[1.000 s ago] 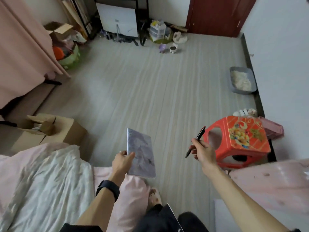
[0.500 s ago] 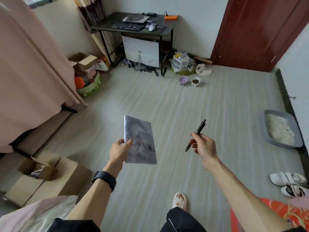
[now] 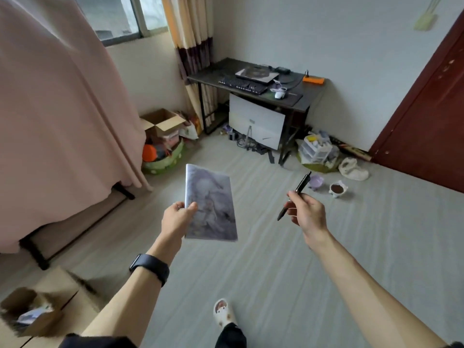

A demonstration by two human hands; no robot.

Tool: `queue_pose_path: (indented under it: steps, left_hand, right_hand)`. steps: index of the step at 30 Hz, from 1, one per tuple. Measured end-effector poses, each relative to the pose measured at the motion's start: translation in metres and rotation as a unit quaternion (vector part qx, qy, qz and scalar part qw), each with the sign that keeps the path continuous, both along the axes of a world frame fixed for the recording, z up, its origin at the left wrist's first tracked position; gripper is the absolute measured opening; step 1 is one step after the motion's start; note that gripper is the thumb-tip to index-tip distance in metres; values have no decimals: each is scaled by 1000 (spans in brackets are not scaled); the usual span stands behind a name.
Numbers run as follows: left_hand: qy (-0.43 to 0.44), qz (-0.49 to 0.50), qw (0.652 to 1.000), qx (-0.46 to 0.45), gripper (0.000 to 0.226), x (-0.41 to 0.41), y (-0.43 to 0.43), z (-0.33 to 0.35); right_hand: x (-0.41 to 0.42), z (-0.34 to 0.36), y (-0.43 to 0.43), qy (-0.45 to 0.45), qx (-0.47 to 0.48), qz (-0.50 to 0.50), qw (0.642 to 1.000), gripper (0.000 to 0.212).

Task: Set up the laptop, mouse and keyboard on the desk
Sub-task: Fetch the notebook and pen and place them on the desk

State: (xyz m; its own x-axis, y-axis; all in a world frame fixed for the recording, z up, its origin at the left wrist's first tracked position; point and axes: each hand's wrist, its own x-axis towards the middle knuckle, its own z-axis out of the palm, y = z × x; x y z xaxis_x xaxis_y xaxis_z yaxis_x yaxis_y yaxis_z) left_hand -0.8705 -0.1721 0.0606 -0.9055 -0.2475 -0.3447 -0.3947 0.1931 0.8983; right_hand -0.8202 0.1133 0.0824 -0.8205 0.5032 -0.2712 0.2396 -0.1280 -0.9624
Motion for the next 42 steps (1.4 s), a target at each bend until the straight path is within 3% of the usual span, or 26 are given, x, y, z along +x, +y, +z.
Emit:
queue_pose_path:
  steps: [4,22,33,42]
  left_hand:
    - [-8,-8,1000,15,16,-125,1,-5]
    - [-43,-4,998,45,20,-541,-11,-3]
    - [-73,86,993,25,20,-785,-34,-12]
    - [-101,59,993,31,18,-1039,-42,-44]
  right_hand:
    - [-114,-4,1,1,3,-4,1000,19]
    - [-526,-41,2,-12,-18,28,999,22]
    - [-811,-65,0,-55,3,112,992,33]
    - [-1034,-107,-3,-90,34,97,991,31]
